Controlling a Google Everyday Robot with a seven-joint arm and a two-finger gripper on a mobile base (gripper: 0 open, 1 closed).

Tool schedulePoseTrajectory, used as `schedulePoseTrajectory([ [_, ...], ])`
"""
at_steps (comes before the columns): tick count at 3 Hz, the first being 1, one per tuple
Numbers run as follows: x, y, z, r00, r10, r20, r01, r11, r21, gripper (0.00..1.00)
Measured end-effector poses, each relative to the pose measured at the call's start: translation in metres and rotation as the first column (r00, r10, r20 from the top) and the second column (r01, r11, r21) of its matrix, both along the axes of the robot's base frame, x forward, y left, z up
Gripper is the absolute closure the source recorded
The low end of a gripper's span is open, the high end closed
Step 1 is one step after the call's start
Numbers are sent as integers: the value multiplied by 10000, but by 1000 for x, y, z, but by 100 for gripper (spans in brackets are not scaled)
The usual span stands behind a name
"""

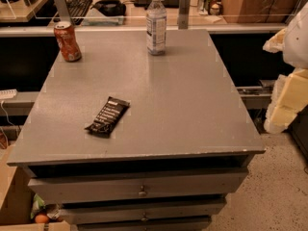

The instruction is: Move rxbar chocolate near coke can

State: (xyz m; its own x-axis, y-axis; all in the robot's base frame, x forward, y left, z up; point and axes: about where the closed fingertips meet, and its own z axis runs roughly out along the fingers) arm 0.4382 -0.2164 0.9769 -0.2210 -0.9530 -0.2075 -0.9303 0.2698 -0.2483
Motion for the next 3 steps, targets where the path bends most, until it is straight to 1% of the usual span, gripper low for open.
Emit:
schedulePoseTrajectory([
  [1,0,1,0,10000,8,26,-8,10000,9,0],
  [2,21,31,-27,9996,219,-153,-206,9968,777,0],
  [3,63,103,-77,9972,676,-335,-578,9700,2363,0],
])
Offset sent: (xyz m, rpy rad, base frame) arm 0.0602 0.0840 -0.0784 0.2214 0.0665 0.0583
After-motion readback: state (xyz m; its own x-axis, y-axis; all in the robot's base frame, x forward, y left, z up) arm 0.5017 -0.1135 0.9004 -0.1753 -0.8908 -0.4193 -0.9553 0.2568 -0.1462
